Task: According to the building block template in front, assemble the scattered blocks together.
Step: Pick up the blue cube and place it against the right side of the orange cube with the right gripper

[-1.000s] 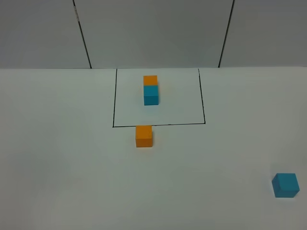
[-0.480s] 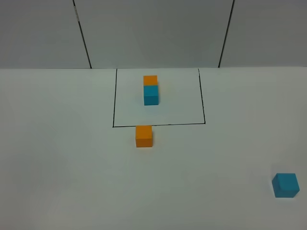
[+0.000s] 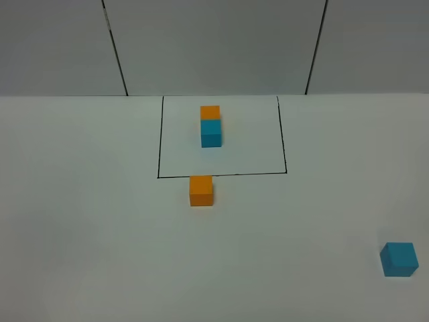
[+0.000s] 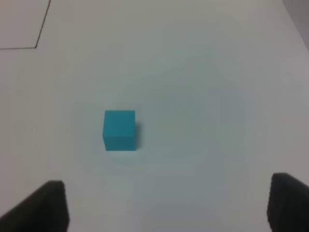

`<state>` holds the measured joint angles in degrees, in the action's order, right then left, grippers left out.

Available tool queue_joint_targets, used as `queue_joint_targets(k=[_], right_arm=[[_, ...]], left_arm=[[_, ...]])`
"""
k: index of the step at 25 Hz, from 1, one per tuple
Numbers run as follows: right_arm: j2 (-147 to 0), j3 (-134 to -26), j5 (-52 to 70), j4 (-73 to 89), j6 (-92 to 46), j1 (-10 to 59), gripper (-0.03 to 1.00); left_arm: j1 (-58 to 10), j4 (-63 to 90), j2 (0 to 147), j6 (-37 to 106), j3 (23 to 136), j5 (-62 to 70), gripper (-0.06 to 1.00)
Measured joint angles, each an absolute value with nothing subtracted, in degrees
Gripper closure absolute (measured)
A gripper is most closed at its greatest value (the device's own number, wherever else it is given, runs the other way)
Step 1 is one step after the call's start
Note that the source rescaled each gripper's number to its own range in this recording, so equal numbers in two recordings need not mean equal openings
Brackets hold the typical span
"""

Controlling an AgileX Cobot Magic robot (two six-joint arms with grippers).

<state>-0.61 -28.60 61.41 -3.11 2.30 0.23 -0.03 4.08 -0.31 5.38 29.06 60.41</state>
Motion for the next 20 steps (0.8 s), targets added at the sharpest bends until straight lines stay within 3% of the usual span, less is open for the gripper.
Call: queue_joint_targets(k=[20], right_arm=[[-0.6,-28.6,61.4,-4.1,2.3,0.2,0.27]], left_arm=[[0.0,4.1,-0.3,5.3,29.1,60.4,0.22]])
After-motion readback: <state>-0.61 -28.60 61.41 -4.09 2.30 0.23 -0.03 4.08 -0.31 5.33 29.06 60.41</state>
